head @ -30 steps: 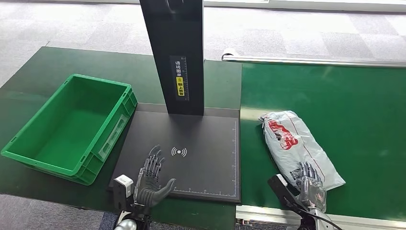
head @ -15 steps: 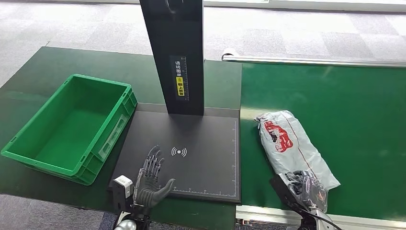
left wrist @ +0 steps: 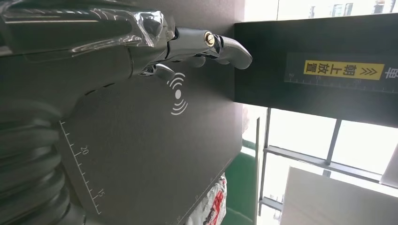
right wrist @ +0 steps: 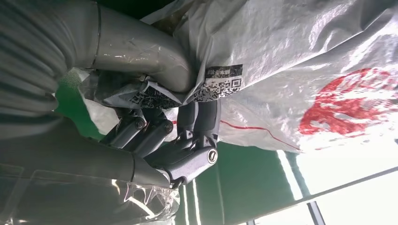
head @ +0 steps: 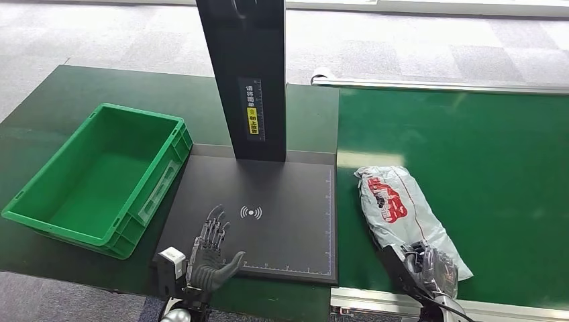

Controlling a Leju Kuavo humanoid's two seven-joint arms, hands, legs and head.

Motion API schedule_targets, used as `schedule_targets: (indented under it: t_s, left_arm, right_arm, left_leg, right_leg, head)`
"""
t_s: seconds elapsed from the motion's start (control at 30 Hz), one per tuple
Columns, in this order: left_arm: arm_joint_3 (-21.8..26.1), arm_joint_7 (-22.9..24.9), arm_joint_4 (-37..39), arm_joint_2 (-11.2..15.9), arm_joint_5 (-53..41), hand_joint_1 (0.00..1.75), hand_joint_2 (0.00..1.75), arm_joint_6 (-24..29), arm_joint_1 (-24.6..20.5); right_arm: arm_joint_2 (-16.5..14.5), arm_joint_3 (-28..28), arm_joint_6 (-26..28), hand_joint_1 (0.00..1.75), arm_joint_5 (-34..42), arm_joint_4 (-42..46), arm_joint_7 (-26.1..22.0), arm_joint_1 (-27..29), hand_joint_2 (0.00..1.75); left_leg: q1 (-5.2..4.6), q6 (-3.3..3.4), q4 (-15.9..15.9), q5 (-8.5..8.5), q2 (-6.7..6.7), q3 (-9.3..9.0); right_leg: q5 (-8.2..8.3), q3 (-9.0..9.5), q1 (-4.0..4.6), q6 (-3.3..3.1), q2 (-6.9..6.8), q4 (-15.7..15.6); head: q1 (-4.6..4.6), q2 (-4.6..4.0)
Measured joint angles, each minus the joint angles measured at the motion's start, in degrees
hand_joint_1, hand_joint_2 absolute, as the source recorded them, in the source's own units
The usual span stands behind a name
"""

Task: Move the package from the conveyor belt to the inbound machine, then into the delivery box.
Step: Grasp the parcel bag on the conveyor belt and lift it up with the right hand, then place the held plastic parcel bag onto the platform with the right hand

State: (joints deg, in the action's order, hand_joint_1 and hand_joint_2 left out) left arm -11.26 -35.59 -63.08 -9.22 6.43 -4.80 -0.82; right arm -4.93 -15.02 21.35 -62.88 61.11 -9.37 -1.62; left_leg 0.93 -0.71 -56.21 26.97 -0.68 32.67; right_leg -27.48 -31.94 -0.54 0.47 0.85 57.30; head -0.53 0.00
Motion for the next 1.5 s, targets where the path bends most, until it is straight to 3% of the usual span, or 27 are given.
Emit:
schedule_targets:
  t_s: [0.17,0.5,0.7,0.83,1.03,1.23,1.5]
  left_arm:
    - [0.0,-0.2,0.1,0.0,0.1,0.00,1.75,0.3,0.0]
    - [0.4,-1.3,-0.4,0.5,-0.6,0.00,1.75,1.0,-0.1]
    - [1.8,-1.3,-1.5,0.8,-2.7,0.00,1.75,1.5,-0.4]
    - [3.2,-1.3,-2.4,0.8,-4.5,0.00,1.75,1.8,-0.7]
    - [6.2,-0.7,-2.8,0.7,-6.4,0.00,1.75,2.2,-2.4]
    - [9.5,0.3,-3.4,0.7,-7.2,0.00,1.75,2.6,-3.7]
    - [11.3,0.6,-3.7,0.7,-7.4,0.00,1.75,2.6,-4.1]
  right_arm:
    - [-0.8,0.0,-1.7,1.75,12.0,6.7,-5.6,1.9,1.75]
    - [-1.2,3.8,-2.3,1.75,17.7,29.4,-8.1,7.2,1.75]
    - [-0.3,10.9,-10.9,1.75,19.7,35.8,-8.5,6.9,1.75]
    - [0.3,18.3,-19.3,1.75,21.9,35.4,-7.7,4.3,1.75]
    - [0.6,27.6,-24.7,1.75,25.3,28.9,-6.1,-3.8,1.75]
    - [0.8,35.1,-26.6,1.75,28.7,21.5,-4.7,-10.8,1.75]
    - [1.2,38.7,-26.5,1.75,29.7,17.9,-4.5,-13.1,1.75]
  left_leg:
    - [0.00,0.00,0.0,0.00,0.00,0.01]
    - [0.00,0.00,0.0,0.00,0.01,0.00]
    - [0.01,0.00,0.0,-0.01,0.02,-0.04]
    - [0.01,-0.01,0.0,-0.02,0.02,-0.05]
    - [0.01,0.00,0.0,-0.07,0.02,-0.05]
    - [0.01,0.00,0.0,-0.09,-0.01,-0.05]
    - [0.01,-0.01,0.0,-0.07,-0.01,-0.01]
  right_leg:
    - [0.00,-0.01,0.00,0.00,0.00,0.0]
    - [0.00,0.00,0.00,0.00,0.01,0.0]
    - [0.00,0.07,0.01,0.00,0.01,0.0]
    - [0.00,0.06,0.02,0.00,0.01,0.0]
    - [0.01,0.08,0.02,-0.01,0.01,0.0]
    - [0.02,0.07,0.02,-0.01,-0.02,0.0]
    - [0.01,0.04,0.02,-0.01,-0.02,0.0]
  head:
    - [-0.01,0.00]
    - [-0.01,0.00]
    - [-0.01,0.00]
    - [-0.01,0.00]
    - [0.01,0.00]
    - [-0.01,0.00]
    - [-0.01,0.00]
